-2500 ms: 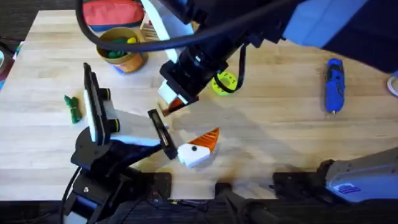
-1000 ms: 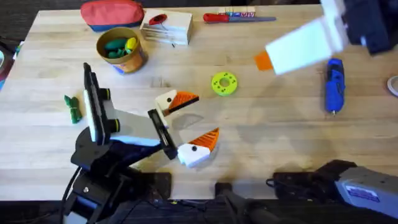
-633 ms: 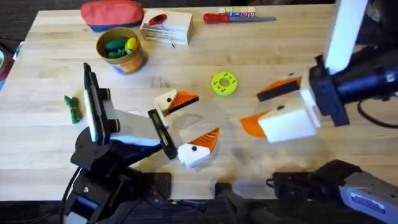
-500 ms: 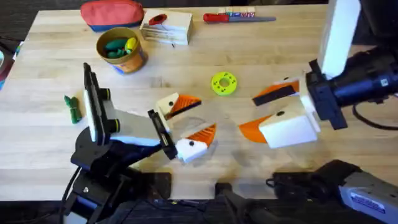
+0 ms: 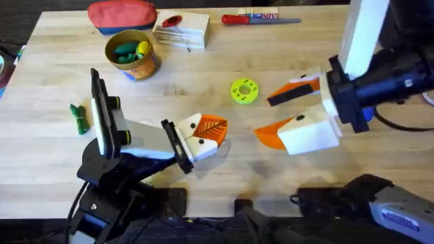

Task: Pick up the gripper from the table and insert it into the empty holder that is missing its gripper. Then pick up a screw, insert it into the mounting hole, and use the screwdriver to tighten it. Finally, clean up the table by picking up the vegetable and placing it into the bucket.

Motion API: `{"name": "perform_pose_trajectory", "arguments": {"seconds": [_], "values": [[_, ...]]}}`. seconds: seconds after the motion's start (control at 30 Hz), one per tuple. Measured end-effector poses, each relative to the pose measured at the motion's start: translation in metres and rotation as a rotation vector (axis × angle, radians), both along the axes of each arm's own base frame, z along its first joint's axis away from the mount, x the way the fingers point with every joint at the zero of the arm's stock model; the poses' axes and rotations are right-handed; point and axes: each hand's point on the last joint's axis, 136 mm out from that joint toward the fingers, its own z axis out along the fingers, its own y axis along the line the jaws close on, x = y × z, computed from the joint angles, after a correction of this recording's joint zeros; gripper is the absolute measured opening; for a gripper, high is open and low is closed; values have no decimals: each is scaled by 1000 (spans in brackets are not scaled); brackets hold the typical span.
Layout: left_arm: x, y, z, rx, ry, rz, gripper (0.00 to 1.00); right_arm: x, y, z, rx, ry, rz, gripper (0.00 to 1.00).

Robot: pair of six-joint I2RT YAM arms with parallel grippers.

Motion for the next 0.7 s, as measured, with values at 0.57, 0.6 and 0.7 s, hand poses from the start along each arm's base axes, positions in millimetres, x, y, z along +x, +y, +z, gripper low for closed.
{"name": "perform_pose_trajectory", "arguments": {"seconds": [0.57,0.6,0.7], "values": [[0,0,0,0,0,0,6,107,-137,-29,-319,-47,-760,993],[0,0,0,0,0,0,6,115,-157,-31,-356,-47,-847,993],[0,0,0,0,0,0,6,131,-212,-40,-467,-46,-1054,993]]}}
